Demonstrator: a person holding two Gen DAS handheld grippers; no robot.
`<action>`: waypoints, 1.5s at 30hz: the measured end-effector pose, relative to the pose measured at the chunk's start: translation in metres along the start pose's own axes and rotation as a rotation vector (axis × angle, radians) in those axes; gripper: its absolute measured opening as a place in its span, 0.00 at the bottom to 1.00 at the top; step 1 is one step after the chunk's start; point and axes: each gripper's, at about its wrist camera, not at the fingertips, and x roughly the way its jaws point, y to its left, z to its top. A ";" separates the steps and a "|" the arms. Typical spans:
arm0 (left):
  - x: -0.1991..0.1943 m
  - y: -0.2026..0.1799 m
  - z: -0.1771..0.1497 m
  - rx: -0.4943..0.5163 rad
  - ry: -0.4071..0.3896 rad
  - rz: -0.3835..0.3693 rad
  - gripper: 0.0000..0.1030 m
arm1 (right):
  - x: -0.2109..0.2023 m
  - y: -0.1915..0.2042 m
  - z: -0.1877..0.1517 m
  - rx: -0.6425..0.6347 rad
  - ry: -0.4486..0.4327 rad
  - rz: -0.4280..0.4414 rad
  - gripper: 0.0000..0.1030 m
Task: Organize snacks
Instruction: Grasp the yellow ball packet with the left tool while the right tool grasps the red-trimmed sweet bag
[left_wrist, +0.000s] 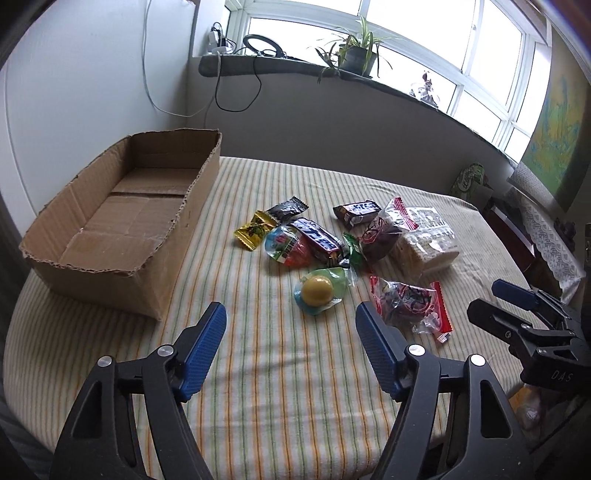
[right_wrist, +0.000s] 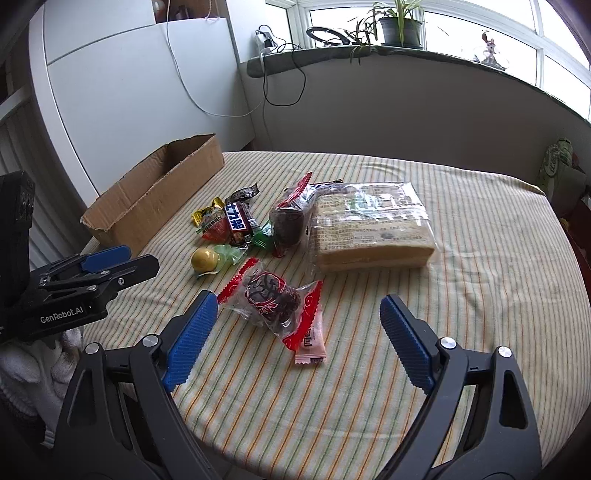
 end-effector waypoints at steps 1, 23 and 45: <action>0.005 0.001 0.002 0.007 0.011 0.006 0.68 | 0.005 0.001 0.003 -0.016 0.012 0.011 0.89; 0.067 -0.004 0.017 0.045 0.116 -0.060 0.42 | 0.079 0.019 0.012 -0.199 0.179 0.121 0.69; 0.062 -0.006 0.013 0.061 0.082 -0.076 0.30 | 0.061 0.019 0.012 -0.136 0.149 0.122 0.37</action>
